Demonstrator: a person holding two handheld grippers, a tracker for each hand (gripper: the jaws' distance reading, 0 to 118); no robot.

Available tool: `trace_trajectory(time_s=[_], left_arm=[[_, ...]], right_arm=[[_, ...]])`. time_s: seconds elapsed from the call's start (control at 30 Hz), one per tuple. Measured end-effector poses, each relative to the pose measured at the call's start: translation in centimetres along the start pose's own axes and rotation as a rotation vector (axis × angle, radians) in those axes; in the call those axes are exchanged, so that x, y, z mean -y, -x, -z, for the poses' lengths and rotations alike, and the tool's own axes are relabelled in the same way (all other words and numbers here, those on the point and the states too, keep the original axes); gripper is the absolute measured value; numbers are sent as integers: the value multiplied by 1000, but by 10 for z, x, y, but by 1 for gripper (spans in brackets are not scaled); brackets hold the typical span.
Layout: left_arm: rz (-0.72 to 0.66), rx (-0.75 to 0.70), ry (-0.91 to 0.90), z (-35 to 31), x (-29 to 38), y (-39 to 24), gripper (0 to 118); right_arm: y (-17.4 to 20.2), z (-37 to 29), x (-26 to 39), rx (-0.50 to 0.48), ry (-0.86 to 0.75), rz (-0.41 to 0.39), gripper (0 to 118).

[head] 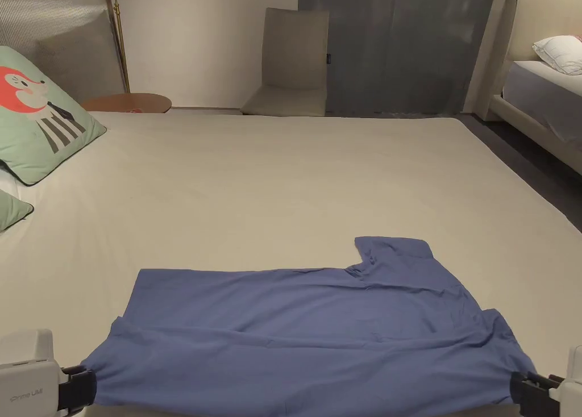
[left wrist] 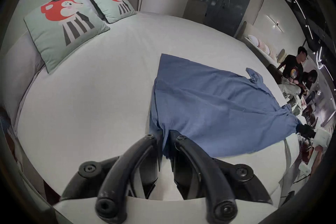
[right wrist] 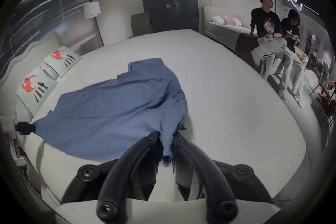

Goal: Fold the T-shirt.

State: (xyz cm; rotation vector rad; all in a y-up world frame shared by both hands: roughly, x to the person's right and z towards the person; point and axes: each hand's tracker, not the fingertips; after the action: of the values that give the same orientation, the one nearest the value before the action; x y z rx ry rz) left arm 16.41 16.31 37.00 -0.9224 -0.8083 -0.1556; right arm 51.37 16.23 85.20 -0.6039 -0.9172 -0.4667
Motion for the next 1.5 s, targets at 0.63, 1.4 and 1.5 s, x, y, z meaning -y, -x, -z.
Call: trace_trajectory(time_s=[0.63,1.4,1.5], left_arm=[[-110,-54,117,-39,126,38,5],[111,-31,-604,-129,46,-66,18],[104,-30,-620,-128,41,-75,1]], right_arm=[[-23,-29,79,57,203,-65,14],[61,-109,-8,37,-563,-51,20],[71,-107,-12,26,-573,-44,1]])
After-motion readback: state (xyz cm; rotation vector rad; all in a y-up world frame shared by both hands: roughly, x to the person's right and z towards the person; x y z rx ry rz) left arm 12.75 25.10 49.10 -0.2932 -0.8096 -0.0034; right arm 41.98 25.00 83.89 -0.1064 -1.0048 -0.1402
